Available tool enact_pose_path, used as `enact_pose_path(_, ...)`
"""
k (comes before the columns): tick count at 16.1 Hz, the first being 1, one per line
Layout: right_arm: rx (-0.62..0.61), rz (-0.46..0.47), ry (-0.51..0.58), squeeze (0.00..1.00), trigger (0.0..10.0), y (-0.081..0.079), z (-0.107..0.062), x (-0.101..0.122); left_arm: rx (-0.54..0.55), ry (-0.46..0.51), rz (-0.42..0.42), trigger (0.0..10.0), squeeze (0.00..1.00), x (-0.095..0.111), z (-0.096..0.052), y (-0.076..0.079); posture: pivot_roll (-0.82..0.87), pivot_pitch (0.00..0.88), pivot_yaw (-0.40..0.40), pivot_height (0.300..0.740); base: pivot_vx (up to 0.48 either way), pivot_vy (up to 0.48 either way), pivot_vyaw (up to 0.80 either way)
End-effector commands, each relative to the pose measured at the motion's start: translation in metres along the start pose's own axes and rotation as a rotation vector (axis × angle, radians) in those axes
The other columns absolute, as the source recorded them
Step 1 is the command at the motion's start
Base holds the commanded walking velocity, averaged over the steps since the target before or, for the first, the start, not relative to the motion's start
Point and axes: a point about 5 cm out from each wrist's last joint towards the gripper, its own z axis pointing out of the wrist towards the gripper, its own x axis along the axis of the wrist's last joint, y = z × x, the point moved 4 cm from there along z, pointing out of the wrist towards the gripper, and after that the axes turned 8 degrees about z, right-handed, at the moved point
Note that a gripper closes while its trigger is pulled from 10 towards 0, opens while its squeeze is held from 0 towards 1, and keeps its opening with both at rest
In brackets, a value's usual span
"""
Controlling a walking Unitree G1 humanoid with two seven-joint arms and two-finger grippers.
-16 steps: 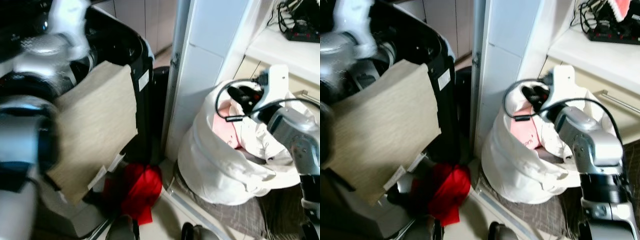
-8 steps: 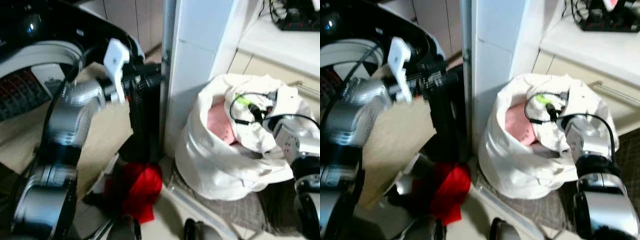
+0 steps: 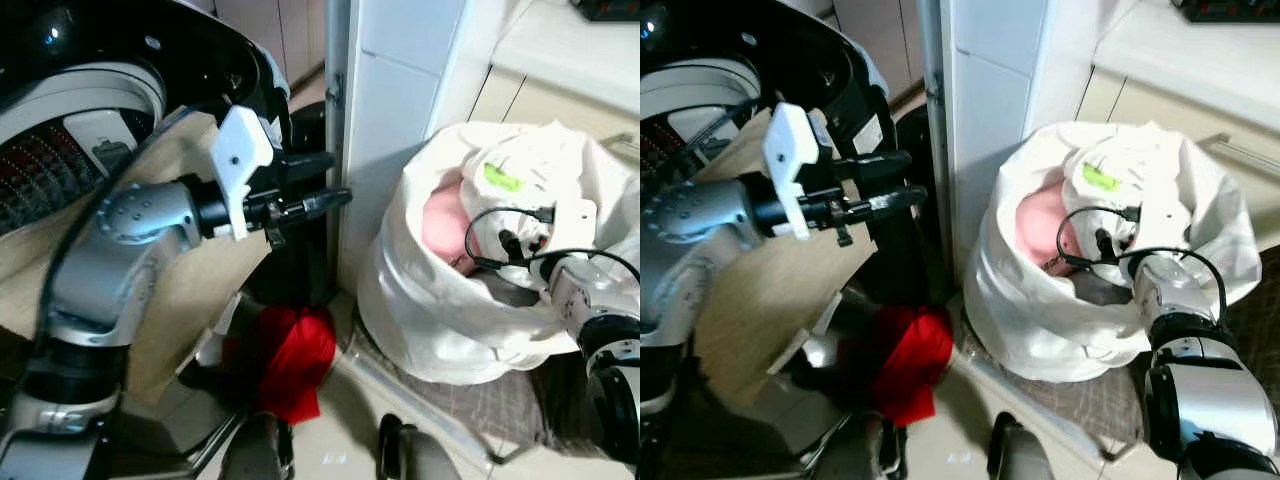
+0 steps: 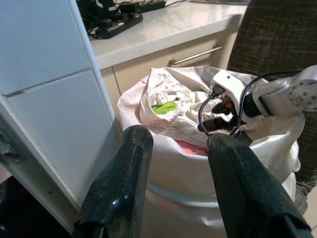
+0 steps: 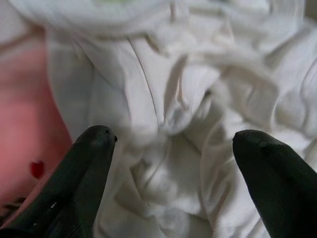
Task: Clothes washing
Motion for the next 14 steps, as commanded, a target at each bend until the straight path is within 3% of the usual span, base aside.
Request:
enact_pose_path(1,-0.011,0.006,0.008,1.0,10.0,0.0,0.001,0.005,-0.036,-0.005,0.012,10.0,0.0,0.009,-0.005,0.004,0.15,0.347,0.086,0.74,0.0,0.0,0.0)
enact_pose_path(3,-0.02,0.006,-0.005,1.0,10.0,0.002,0.001,0.002,-0.078,-0.016,0.0,10.0,0.0,0.01,-0.007,0.01,0.16,0.359,0.091,0.74,0.0,0.0,0.0)
enact_pose_path(4,-0.029,0.006,-0.017,0.0,10.0,0.004,0.0,-0.001,-0.098,-0.019,-0.013,10.0,0.0,0.012,-0.008,0.015,0.17,0.366,0.093,0.74,0.0,0.0,0.0)
enact_pose_path(11,0.008,0.036,-0.085,0.0,10.0,0.002,0.0,-0.013,-0.081,-0.054,-0.009,10.0,0.0,0.015,-0.01,0.018,0.17,0.376,0.069,0.74,0.0,0.0,0.0)
enact_pose_path(12,0.007,0.035,-0.084,0.0,5.5,0.002,0.0,-0.013,-0.077,-0.052,-0.008,10.0,0.0,0.015,-0.01,0.018,0.16,0.374,0.065,0.74,0.0,0.0,0.0)
enact_pose_path(13,0.006,0.034,-0.083,0.0,5.5,0.002,0.0,-0.012,-0.074,-0.051,-0.008,10.0,0.0,0.016,-0.01,0.018,0.16,0.374,0.065,0.74,0.0,0.0,0.0)
enact_pose_path(14,0.005,0.038,-0.08,0.0,0.0,0.002,0.0,-0.011,-0.07,-0.049,-0.009,10.0,0.0,0.016,-0.01,0.018,0.13,0.358,0.054,0.74,0.0,0.0,0.0)
